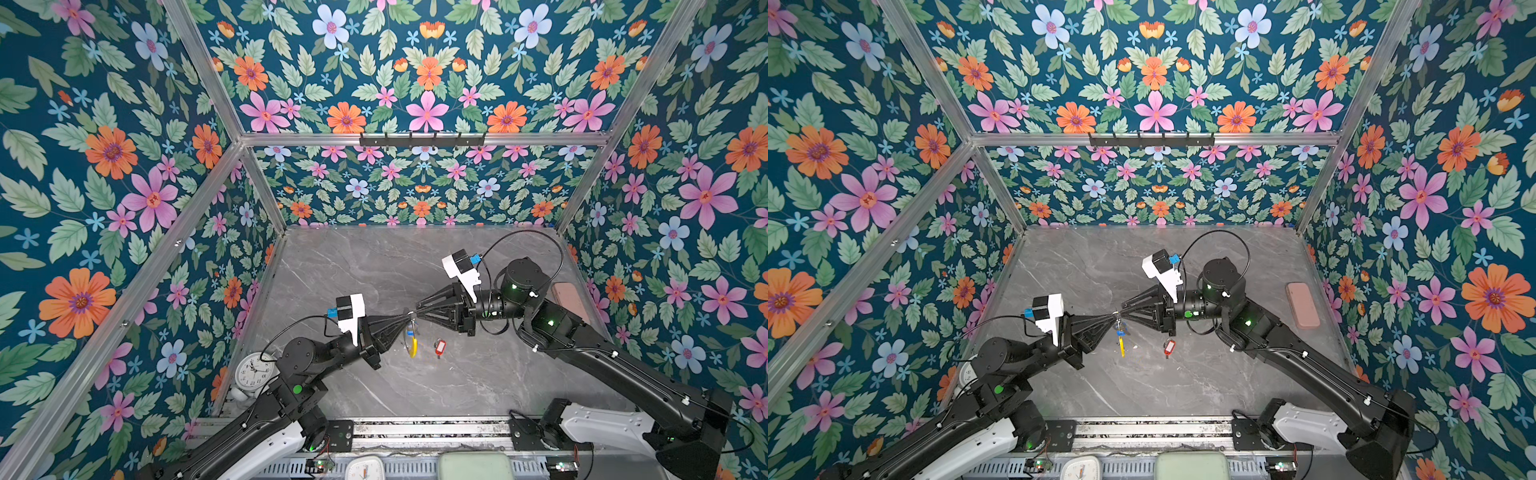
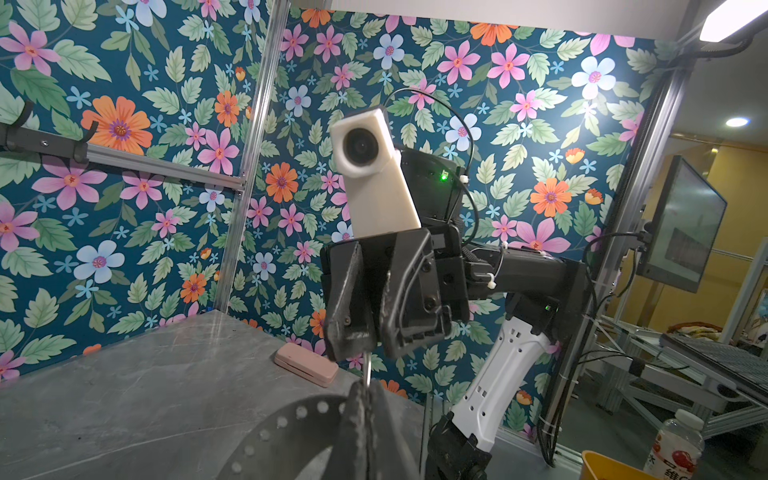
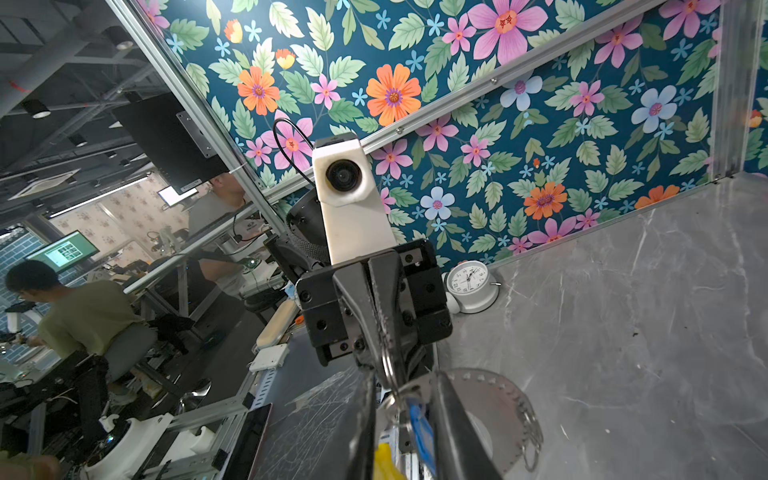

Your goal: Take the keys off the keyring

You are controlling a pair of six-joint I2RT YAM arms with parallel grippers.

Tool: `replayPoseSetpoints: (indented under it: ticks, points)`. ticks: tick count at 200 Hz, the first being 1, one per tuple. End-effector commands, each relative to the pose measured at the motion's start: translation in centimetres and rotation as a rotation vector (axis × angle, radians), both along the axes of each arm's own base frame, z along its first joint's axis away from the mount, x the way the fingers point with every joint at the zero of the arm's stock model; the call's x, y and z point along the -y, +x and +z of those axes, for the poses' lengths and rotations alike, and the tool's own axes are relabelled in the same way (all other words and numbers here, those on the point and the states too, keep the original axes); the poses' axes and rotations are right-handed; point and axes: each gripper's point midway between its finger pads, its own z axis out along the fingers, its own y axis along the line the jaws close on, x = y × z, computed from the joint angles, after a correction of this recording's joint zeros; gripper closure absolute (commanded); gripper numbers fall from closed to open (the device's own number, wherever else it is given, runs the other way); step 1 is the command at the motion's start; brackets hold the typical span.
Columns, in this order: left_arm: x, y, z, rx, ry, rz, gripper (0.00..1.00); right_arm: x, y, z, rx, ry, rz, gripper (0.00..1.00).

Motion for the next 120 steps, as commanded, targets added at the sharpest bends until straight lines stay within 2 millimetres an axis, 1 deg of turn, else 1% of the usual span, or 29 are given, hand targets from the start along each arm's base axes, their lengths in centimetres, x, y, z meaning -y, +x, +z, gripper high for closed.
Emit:
replayPoseSetpoints:
  ticks: [1, 19, 57, 95, 107, 120]
  points:
    - [-0.52, -0.45, 1.37, 0.036, -0.051, -0.003, 1.0, -0.16, -0.35, 0.88, 0.016, 0.035, 0.023, 0.74]
    - [-0.5, -0.27, 1.31, 0.034, -0.05, 0.004, 1.0, -0.35, -0.51, 0.81, 0.015, 0.034, 0.032, 0.74]
    - [-0.57, -0.04, 1.37, 0.032, -0.053, 0.018, 1.0, -0.48, -0.66, 0.69, 0.017, 0.03, 0.037, 0.84]
    - [-0.27, 0.13, 1.31, 0.026, -0.048, 0.013, 1.0, -0.73, -0.78, 0.48, 0.012, 0.02, 0.044, 0.87]
    - [-0.2, 0.19, 1.28, 0.025, -0.047, 0.014, 1.0, -0.82, -0.69, 0.26, 0.01, 0.014, 0.04, 0.91]
    - [-0.17, 0.22, 1.25, 0.022, -0.047, 0.013, 1.0, -0.72, -0.63, 0.19, 0.013, 0.008, 0.031, 0.97]
